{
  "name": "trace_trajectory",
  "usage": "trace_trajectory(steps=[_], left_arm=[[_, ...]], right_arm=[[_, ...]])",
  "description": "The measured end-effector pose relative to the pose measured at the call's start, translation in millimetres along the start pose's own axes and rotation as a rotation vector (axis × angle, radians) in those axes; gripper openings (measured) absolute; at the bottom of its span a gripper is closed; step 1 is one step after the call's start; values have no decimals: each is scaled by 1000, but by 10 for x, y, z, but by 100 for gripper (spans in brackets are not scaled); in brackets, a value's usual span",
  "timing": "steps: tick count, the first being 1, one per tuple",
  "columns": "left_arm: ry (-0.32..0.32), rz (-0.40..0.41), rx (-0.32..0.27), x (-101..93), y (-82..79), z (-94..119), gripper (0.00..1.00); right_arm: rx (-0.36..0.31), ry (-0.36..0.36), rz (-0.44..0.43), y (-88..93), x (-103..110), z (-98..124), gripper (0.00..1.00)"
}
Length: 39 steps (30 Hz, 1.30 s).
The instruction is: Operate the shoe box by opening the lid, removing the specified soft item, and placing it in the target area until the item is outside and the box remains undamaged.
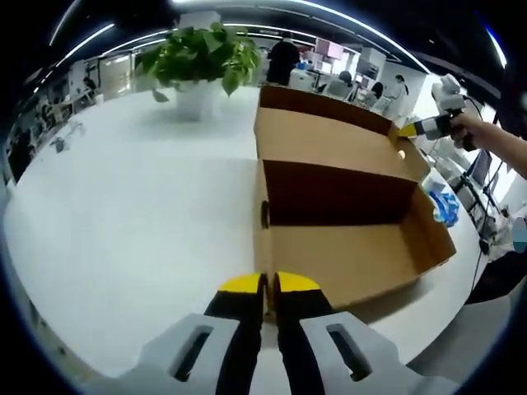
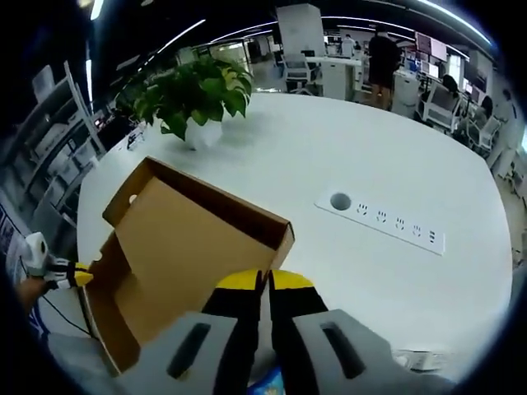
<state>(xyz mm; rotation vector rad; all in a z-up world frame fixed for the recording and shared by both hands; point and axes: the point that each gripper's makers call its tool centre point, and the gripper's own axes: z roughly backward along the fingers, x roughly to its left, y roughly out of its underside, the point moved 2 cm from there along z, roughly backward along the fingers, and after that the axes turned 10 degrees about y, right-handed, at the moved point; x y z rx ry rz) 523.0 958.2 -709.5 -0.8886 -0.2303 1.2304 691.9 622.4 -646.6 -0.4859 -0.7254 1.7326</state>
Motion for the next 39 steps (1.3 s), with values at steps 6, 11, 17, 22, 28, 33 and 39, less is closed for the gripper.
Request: trace_trajectory(steps=[6,11,17,22,28,33,39], left_arm=[[2,1,-3,-2,0,2,2],[3,4,-3,-3,0,2,2],[7,11,-7,0,-1,1,2],[9,17,-14,0,0,5,2],[9,24,-21,1,1,10,2],[11,30,-26,2,2,13,2],[5,20,-31,-6,3,17,2]], right_arm=[[-30,0,7,-56,-7,81,1],[-64,1,12,-82,10,176,1],[-101,-3,7,-78,55,316,0],[-130,0,11,-51,92,423,0],[-159,-3,3,-28,133,529,0],[-181,-10,5,-3,182,634,0],[-209,-14,10,50,245,749,0]])
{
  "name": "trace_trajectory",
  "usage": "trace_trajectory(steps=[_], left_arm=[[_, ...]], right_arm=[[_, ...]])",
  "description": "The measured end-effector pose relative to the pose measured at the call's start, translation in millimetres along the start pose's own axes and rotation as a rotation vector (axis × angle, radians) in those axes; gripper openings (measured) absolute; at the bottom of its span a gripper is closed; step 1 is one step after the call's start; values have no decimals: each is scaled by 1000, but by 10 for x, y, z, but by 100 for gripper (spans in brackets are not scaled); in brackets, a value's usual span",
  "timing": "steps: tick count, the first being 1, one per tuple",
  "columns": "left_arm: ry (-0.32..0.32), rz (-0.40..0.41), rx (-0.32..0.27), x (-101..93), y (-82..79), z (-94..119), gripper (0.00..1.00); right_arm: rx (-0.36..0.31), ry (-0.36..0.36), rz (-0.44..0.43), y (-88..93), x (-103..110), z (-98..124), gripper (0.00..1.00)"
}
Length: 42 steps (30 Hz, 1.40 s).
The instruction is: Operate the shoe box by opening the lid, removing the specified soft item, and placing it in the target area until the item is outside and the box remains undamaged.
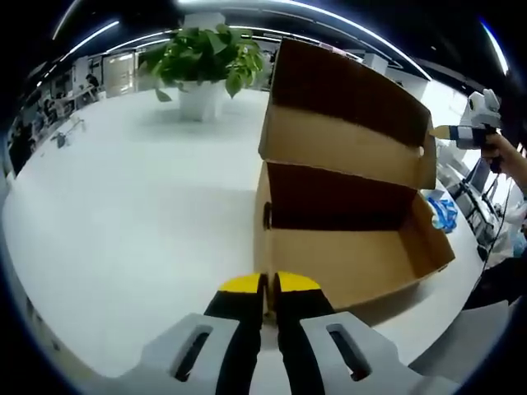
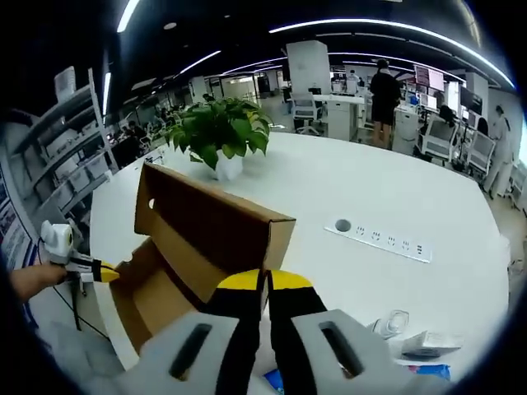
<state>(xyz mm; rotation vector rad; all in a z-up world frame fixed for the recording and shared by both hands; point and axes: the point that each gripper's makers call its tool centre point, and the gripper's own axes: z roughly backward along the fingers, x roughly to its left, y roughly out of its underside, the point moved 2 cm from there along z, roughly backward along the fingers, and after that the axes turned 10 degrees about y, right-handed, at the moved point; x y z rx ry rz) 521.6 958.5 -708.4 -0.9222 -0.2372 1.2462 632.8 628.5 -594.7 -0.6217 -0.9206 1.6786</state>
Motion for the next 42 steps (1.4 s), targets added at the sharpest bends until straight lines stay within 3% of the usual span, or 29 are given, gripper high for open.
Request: trace_trajectory(steps=[28,38,42], left_arm=[[25,-50,-11,8,-16,-5,3],[33,-111,-19,-13,-44,8,5],[34,-127,-34,-31,-113,34,10]], right_arm=[[-140,14,113,273,303,470,1],[-159,27,122,386,370,542,2],[-158,31,116,448,389,560,2]])
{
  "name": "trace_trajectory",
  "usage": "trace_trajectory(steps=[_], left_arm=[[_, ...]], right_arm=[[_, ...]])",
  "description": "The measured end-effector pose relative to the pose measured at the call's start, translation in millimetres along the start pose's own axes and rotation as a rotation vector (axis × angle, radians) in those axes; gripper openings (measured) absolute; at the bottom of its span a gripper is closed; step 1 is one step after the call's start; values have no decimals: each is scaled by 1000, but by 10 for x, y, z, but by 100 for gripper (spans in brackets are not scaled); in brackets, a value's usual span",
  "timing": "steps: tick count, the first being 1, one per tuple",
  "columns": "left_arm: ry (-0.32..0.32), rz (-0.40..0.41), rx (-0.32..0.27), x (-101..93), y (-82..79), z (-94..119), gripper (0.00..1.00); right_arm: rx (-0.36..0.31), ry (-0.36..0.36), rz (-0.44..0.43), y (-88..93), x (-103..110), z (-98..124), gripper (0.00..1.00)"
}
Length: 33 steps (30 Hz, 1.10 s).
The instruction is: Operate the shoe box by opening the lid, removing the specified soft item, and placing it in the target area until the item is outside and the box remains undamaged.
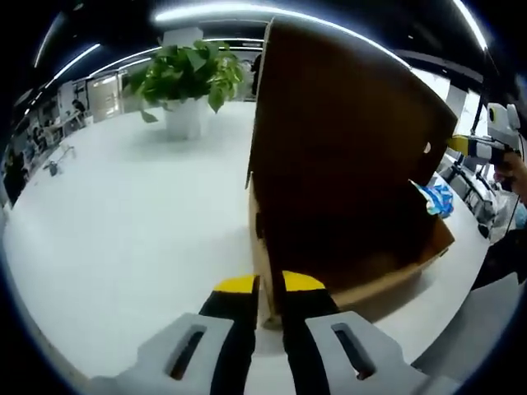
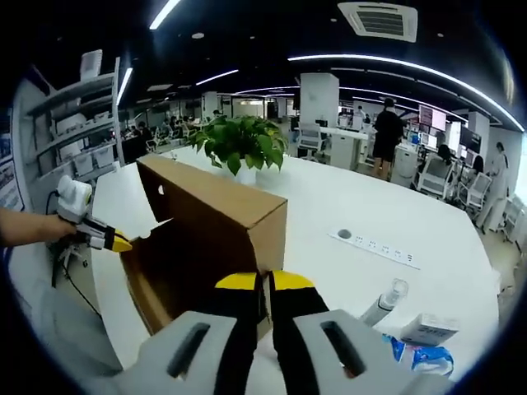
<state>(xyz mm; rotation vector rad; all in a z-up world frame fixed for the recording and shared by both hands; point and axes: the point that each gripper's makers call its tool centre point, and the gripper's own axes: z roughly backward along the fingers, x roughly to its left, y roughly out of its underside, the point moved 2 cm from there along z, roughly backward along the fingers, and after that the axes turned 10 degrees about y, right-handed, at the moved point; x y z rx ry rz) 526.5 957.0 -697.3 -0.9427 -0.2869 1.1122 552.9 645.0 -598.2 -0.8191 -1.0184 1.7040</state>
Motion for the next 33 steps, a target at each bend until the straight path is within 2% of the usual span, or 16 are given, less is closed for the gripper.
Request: trace_trajectory(steps=[5,14,24,28,33], left_arm=[[-5,-24,-21,-9,-106,32,13],[-7,-70,-92,-54,-389,127,16],[-14,-149,-181,-80,-818,319,18],[16,-186,-183,-138,-925,372,21],[44,-227,-168,-197,-946,393,21]], right_arm=[[10,-4,-18,88,31,36,2],[13,-5,-8,174,103,99,3],[25,-9,-27,262,150,145,3],[32,-13,-28,300,174,165,4],[40,-15,-31,352,200,184,4]])
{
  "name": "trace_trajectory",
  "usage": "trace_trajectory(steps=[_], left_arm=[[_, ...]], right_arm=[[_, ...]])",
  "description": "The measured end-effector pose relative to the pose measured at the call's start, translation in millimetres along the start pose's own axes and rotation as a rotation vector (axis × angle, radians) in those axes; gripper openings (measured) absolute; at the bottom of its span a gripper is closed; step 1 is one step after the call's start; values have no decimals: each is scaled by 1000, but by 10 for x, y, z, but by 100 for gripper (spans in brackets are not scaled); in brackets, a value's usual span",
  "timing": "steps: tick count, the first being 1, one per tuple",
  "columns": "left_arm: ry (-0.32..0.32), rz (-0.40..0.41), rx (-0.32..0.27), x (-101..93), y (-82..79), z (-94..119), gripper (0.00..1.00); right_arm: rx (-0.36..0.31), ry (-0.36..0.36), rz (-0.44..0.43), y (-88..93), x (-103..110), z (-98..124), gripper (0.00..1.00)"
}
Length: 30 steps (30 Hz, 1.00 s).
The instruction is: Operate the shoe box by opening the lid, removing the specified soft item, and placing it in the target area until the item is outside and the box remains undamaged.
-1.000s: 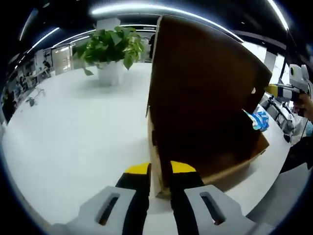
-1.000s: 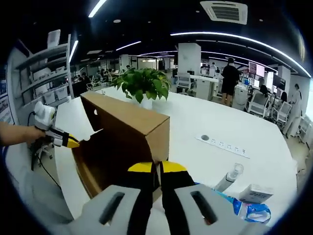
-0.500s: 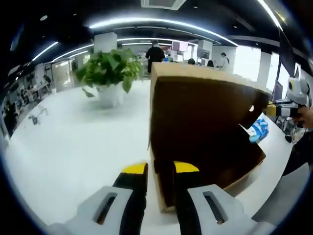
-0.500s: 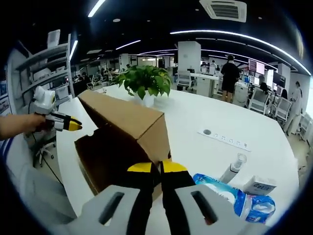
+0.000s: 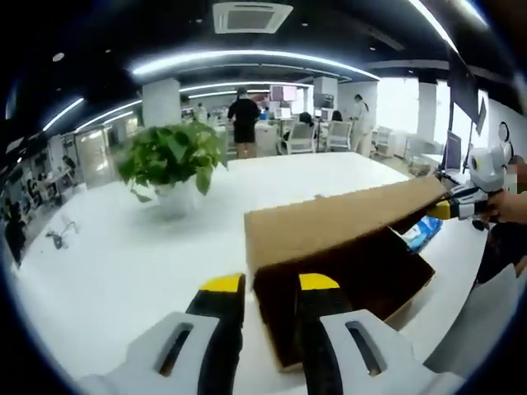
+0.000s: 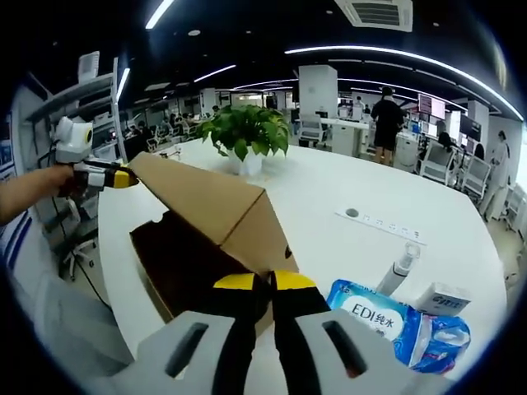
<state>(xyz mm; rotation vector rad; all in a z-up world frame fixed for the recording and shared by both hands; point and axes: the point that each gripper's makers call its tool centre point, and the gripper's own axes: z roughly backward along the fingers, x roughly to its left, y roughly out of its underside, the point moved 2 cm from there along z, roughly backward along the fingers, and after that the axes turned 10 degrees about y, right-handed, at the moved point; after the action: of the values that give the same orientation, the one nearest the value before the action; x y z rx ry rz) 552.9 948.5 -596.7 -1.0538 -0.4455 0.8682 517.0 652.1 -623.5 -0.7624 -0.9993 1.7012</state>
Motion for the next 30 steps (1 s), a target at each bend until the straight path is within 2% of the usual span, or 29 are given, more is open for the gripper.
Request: trace_trajectory(steps=[5,16,20,30], left_arm=[[19,-12,9,-45,29,16,22],[47,-61,72,-141,217,60,26],[55,-69,92,-169,277,62,28],[77,-70,150,-255,511,71,33]], right_arm=[[10,-4,-2,57,23,17,4],[32,-21,20,241,103,52,6],[30,-44,24,293,156,78,10],[19,-115,113,431,317,145,21]])
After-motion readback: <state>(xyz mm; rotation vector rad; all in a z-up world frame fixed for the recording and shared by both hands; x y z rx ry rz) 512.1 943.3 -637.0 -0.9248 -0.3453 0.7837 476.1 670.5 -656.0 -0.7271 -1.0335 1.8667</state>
